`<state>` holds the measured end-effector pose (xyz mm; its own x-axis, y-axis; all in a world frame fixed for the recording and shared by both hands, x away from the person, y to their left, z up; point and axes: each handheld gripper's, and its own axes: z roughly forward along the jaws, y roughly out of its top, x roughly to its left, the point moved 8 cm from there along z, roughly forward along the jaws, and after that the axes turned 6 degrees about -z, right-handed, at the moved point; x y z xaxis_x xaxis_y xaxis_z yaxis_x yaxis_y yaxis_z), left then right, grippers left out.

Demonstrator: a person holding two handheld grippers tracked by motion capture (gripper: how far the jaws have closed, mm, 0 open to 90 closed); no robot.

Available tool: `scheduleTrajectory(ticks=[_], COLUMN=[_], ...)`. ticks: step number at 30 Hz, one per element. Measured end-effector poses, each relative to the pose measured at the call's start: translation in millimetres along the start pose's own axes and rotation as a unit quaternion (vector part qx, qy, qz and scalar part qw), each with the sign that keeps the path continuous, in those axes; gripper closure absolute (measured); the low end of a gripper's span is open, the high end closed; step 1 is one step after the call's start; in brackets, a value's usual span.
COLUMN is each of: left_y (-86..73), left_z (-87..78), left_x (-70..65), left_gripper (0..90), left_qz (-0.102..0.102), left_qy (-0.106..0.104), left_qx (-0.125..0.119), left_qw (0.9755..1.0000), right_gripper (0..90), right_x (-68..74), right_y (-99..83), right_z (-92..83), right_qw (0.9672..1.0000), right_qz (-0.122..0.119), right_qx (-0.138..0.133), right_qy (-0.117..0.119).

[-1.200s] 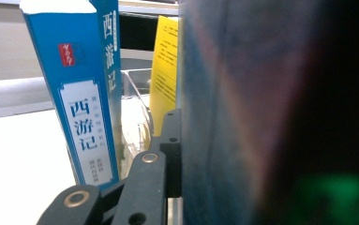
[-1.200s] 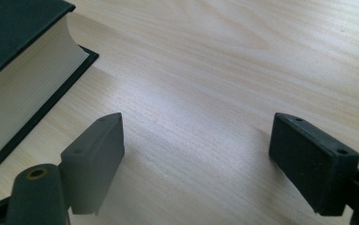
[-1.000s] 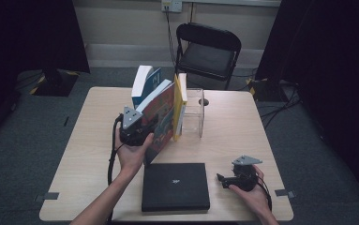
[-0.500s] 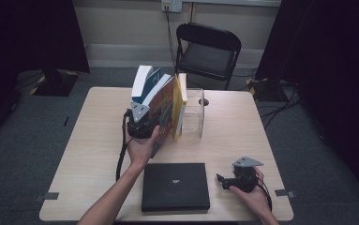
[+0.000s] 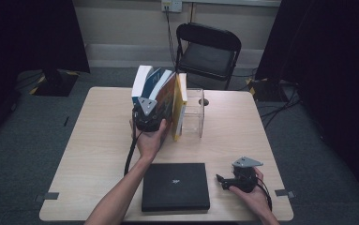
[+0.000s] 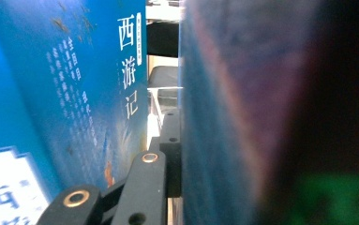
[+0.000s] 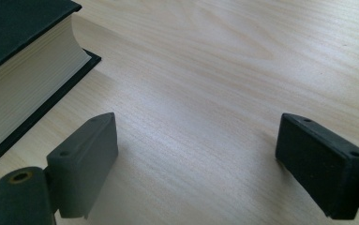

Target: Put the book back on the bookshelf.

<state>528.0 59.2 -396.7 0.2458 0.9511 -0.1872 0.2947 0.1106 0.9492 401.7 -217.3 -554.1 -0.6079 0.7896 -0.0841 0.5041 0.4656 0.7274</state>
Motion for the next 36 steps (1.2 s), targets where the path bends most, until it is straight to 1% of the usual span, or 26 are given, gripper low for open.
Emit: scheduleTrajectory(ticks=[1, 4, 7, 8, 9, 11, 13, 14, 15, 16, 17, 18, 20, 22, 23, 24, 25, 27, 28, 29, 30, 32, 34, 36], left_y=[-0.4, -4.4, -11.3, -14.1, -15.7, -16.7, -16.9, -15.3, -11.9, -9.2, -6.2, -4.1, -2.0, -0.6, 0.1, 0.4, 1.6, 1.9, 3.4, 5.1, 6.1, 9.4, 12.3, 15.6], left_z=[2.0, 6.6, 11.4, 12.7, 12.8, 12.1, 11.0, 8.7, 5.6, 3.1, 0.3, -1.9, -5.1, -9.0, -10.5, -11.9, -13.5, -15.4, -17.2, -18.8, -20.8, -24.0, -27.5, -30.8], left_x=[0.0, -0.5, -1.0, -0.8, -0.6, -1.8, -4.9, -5.8, -7.3, -8.3, -9.3, -10.2, -11.3, -11.9, -12.2, -12.3, -12.1, -11.8, -12.2, -12.5, -12.6, -13.1, -13.5, -14.1], left_gripper=[74.7, 74.7, 74.6, 74.6, 74.5, 74.4, 74.1, 73.6, 72.6, 71.5, 70.1, 70.2, 69.9, 67.2, 65.1, 64.3, 64.6, 65.2, 65.8, 65.4, 63.5, 63.2, 62.9, 62.2], left_qz=[-0.003, 0.002, 0.001, -0.002, -0.008, -0.003, 0.011, 0.016, 0.012, 0.005, 0.006, 0.015, 0.017, 0.017, 0.018, 0.019, 0.024, 0.024, 0.024, 0.019, 0.012, 0.019, 0.028, 0.036], left_qy=[0.002, 0.006, 0.007, 0.009, 0.007, 0.006, -0.003, -0.007, -0.012, -0.019, -0.022, -0.020, -0.027, -0.036, -0.040, -0.042, -0.043, -0.040, -0.041, -0.047, -0.054, -0.056, -0.062, -0.072], left_qx=[-0.004, -0.012, -0.008, -0.006, -0.009, -0.009, -0.001, -0.003, -0.012, -0.010, -0.012, -0.010, -0.007, -0.003, 0.002, 0.010, 0.012, 0.034, 0.036, 0.036, 0.043, 0.048, 0.065, 0.081], left_qw=[1.0000, 0.9999, 0.9999, 0.9999, 0.9999, 0.9999, 0.9999, 0.9998, 0.9998, 0.9997, 0.9997, 0.9996, 0.9995, 0.9992, 0.9990, 0.9989, 0.9987, 0.9983, 0.9982, 0.9981, 0.9975, 0.9971, 0.9956, 0.9934], right_gripper=[13.0, 12.9, 12.9, 12.9, 12.9, 12.9, 13.0, 13.2, 13.2, 13.2, 13.2, 13.2, 13.2, 13.2, 13.1, 13.1, 13.1, 13.1, 13.1, 13.1, 13.1, 13.1, 13.1, 13.1], right_x=[0.1, 0.1, 0.1, 0.2, 0.2, 0.2, 0.2, 0.2, 0.5, 0.8, 1.4, 1.5, 1.6, 1.7, 1.7, 1.7, 1.7, 1.7, 1.7, 1.7, 1.7, 1.7, 1.7, 1.7], right_y=[0.0, 0.0, 0.1, 0.0, 0.1, 0.1, 0.2, 0.2, 0.2, 0.2, 0.2, 0.3, 0.3, 0.3, 0.3, 0.3, 0.2, 0.3, 0.3, 0.3, 0.3, 0.3, 0.3, 0.3], right_z=[0.0, 0.0, 0.0, 0.0, 0.0, 0.1, 0.1, 0.1, 0.1, 0.1, 0.1, 0.1, 0.1, 0.1, 0.1, 0.1, 0.1, 0.1, 0.1, 0.2, 0.1, 0.1, 0.1, 0.1], right_qw=[1.0000, 1.0000, 1.0000, 1.0000, 1.0000, 1.0000, 1.0000, 1.0000, 1.0000, 1.0000, 1.0000, 1.0000, 1.0000, 1.0000, 1.0000, 1.0000, 1.0000, 1.0000, 1.0000, 1.0000, 1.0000, 1.0000, 1.0000, 1.0000], right_qz=[0.000, 0.000, -0.001, -0.001, -0.001, -0.001, -0.001, -0.002, -0.003, -0.003, -0.003, -0.004, -0.004, -0.004, -0.004, -0.004, -0.003, -0.004, -0.004, -0.004, -0.004, -0.004, -0.004, -0.004], right_qx=[0.000, 0.000, 0.000, 0.000, 0.000, 0.000, -0.001, -0.001, -0.001, -0.001, 0.000, -0.001, -0.001, -0.001, -0.001, -0.001, 0.000, -0.001, -0.001, -0.001, -0.001, -0.001, -0.001, -0.001], right_qy=[0.000, 0.001, 0.001, 0.001, 0.001, 0.001, 0.001, 0.001, 0.001, 0.001, 0.002, 0.003, 0.003, 0.003, 0.003, 0.003, 0.003, 0.003, 0.003, 0.003, 0.003, 0.003, 0.003, 0.003])
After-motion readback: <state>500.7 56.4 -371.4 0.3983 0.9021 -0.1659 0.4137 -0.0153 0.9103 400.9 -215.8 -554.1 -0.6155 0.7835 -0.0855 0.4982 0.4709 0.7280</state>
